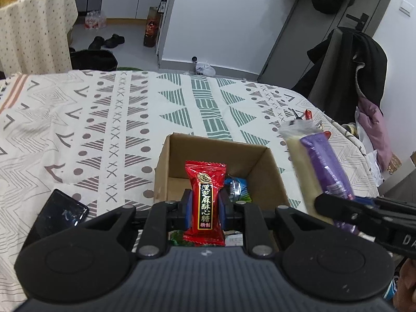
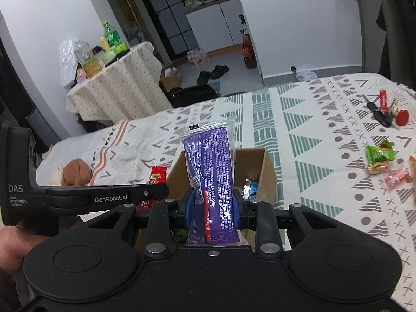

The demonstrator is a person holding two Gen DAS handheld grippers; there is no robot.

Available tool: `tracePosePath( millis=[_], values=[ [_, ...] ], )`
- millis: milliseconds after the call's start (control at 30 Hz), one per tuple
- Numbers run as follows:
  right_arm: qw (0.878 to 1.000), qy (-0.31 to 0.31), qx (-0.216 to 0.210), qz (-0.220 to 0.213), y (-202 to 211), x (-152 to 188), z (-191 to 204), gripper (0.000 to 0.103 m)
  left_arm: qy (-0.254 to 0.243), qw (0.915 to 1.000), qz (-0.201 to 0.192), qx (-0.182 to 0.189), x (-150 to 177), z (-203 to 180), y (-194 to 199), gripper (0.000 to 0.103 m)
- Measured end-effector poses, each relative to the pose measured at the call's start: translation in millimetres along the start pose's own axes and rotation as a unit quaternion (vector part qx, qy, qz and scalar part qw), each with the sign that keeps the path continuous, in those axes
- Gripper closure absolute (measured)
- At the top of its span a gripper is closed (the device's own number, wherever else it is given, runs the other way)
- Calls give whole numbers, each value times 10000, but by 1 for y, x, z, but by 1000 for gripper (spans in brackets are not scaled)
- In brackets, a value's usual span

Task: Organize snacks
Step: 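Carry the red wrapper and purple bar over the cardboard box, then open both grippers to drop the snacks into the box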

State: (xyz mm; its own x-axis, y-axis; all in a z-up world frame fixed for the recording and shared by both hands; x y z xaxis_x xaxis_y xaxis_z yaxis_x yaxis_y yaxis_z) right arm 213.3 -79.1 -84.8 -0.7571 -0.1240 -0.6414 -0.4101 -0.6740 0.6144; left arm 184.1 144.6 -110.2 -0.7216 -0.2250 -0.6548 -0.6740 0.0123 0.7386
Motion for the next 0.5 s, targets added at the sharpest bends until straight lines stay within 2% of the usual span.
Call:
tracePosePath(
  millis=[200,267,367,467,500],
  values=[
    [9999,-140,-52,74,-21,-2,-4,73,-11,10000,-26,38,-3,-1,-18,83],
    [9994,-313,-100,112,-26,-4,-8,60,-103,9999,-96,-69,-3,-4,-21,80],
    [9992,-406,-61,26,-21,-5,-17,57,-55,9995,160,-262,-3,-6,-30,76],
    [9986,-517,-59,5,-13,-5,-30,54,-52,9994,177,-278,-4,-10,-32,62],
    [9985,-551,-35,14,-10,-4,-35,53,-47,9995,156,-272,-5,-13,-31,54]
  ],
)
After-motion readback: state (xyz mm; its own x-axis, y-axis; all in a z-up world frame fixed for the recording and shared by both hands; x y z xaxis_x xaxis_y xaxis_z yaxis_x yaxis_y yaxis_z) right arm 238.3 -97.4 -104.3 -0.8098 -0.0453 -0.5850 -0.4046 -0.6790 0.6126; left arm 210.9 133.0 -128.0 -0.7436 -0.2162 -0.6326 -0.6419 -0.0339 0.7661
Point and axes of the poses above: each gripper's, at about its wrist camera, not at the fingertips, and y roughly against the way its jaws point, z to its left, x to its underside, the point moved 2 cm from there along -y, roughly the way its jaws point, and after that the axes turned 9 degrees about -y, right-handed, at the moved point
